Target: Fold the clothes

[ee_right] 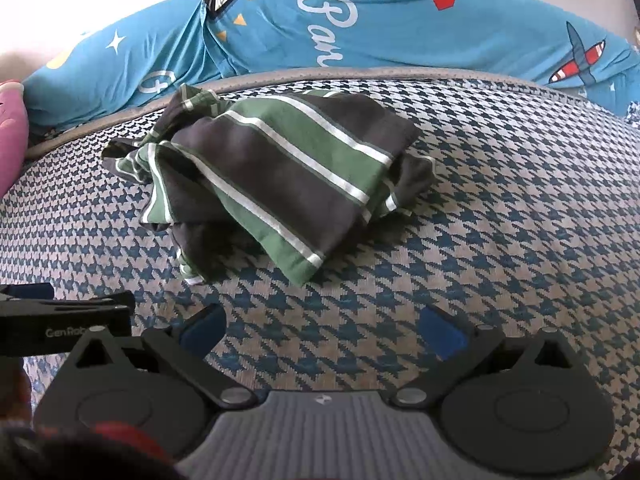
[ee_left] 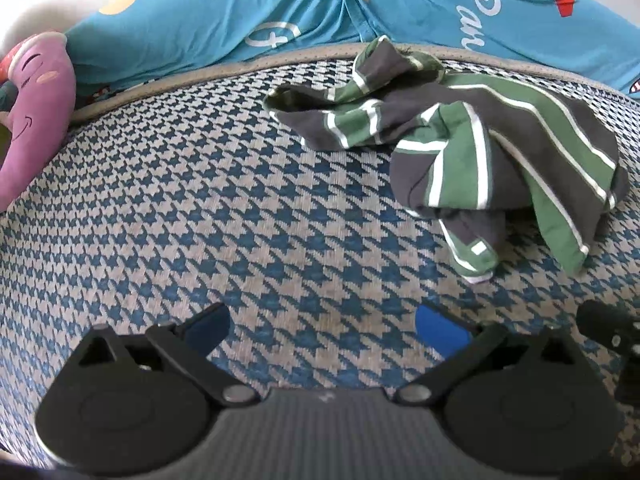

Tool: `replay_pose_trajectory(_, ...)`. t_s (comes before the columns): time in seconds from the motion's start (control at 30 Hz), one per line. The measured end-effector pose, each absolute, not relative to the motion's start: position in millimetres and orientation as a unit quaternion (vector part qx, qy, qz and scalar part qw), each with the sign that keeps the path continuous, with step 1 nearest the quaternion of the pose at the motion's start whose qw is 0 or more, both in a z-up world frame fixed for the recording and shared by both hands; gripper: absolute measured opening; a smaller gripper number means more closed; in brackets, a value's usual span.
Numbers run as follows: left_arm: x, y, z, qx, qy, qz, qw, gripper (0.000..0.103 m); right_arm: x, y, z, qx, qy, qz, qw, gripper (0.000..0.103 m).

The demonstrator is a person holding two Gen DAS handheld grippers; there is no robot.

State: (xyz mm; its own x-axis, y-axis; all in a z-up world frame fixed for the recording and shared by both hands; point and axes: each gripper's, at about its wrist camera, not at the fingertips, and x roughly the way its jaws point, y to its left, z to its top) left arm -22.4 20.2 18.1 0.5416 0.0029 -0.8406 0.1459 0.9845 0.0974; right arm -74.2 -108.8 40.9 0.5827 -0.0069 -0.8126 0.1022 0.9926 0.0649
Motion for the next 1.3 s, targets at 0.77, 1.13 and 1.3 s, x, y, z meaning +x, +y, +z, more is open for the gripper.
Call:
replay_pose_trajectory(0.77, -10.5, 7.1, 16.0, 0.065, 0.471, -0.037, 0.879, 0.103, -71.8, -109.6, 38.8, 0.043, 0.442, -0.045, 0.895, 0.103)
replay_pose_trajectory(1.13, -6.0, 11.6, 18.4, 0.079, 0.451, -0.065, 0.887, 0.103, -71.8, -113.3, 42.2, 0.051, 0.434, -0.043, 0.898, 0.103)
replay_pose_trajectory(1.3, -7.8, 11.1, 14.5, 0.087, 0.455, -0.066, 0.884, 0.103, -71.4, -113.4, 44.3, 0.048, 0.426, -0.04, 0.903, 0.102)
